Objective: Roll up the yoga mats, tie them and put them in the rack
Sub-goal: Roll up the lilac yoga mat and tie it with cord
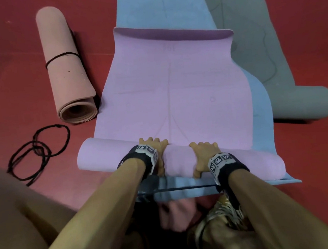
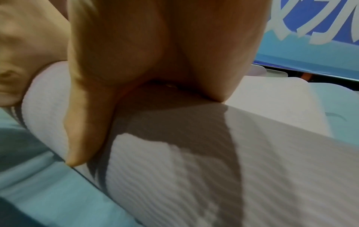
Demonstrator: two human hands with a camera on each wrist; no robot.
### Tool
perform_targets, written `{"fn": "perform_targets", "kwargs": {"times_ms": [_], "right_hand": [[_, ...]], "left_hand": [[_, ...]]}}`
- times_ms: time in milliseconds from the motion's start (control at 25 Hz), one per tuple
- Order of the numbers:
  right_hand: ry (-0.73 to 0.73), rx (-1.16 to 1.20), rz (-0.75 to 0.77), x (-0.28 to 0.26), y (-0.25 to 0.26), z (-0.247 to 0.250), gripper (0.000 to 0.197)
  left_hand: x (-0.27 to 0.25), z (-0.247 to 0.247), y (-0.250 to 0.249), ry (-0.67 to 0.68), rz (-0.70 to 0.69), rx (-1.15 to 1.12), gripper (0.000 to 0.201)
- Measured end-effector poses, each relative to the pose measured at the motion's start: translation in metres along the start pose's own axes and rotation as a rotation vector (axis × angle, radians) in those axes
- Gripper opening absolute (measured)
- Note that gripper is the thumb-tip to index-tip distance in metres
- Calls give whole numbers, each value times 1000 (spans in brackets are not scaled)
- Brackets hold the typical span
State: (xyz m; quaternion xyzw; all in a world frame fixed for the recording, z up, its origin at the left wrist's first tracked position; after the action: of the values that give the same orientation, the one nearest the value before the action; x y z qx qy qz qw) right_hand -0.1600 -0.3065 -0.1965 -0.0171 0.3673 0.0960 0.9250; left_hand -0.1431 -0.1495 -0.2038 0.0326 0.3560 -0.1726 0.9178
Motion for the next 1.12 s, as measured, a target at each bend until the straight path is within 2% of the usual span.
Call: {"fn": "perform_targets", "kwargs": {"times_ms": [240,360,480,680,800,960,1120], "right_hand": [[226,123,12,19,-5,5,90],[257,153,18,20,-7,1,94],[183,129,-9,14,-8,-7,103],[-88,-65,-25,-13,-2,-2,117],[-169,-94,-42,-17,2,-4,114],[-152,-105,-33,-12,5,2,95],[3,-58,-28,1,-5,4,89]], "left_hand": [[-16,-8,-6,-126,21,127,118],[-15,-10,-9,-127,16,162,110],[-11,-2,-8,-81,8,137,99],[-1,9,-4,5,11,18,87],[0,10,-3,0,-4,26,89],[-10,2,-3,-72,7,43,101],[-20,-9,-8,-154,5,102,116]]}}
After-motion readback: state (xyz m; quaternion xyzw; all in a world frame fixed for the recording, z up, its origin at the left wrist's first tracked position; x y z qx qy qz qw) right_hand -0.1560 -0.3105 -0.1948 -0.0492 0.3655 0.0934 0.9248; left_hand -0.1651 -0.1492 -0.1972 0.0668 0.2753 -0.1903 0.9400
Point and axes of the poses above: each hand's wrist, its own x-axis towards the middle knuckle, its own z-axis out of the back of the hand, y = z × x, the point moved 9 cm from there along x, towards the middle knuckle, and after that the axes turned 1 degree about y, right-handed, at the moved point
